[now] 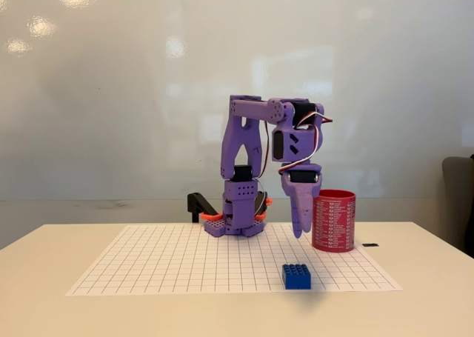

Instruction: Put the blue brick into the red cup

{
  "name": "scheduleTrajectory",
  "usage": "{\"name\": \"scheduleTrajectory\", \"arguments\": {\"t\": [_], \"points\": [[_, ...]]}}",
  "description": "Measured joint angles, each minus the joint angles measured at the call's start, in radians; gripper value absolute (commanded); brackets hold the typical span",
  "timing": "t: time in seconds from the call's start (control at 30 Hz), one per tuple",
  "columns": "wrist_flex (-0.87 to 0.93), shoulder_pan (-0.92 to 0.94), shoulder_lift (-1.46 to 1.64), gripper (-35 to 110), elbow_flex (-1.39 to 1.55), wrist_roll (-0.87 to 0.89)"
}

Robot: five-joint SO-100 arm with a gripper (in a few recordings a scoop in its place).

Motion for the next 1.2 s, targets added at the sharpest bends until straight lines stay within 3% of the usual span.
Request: {"name": "scheduleTrajectory", "arguments": {"t": [0.37, 0.4, 0.5, 0.6, 1.2], "points": [[-0.078, 0.011, -0.138, 58, 0.035, 0.018], [-0.077, 0.012, -0.137, 52, 0.035, 0.018], [-0.084, 0.028, -0.137, 16, 0.035, -0.009], [-0.104, 0.037, -0.17, 0, 0.037, -0.051], [-0.064, 0.091, -0.15, 0, 0.049, -0.11]]}}
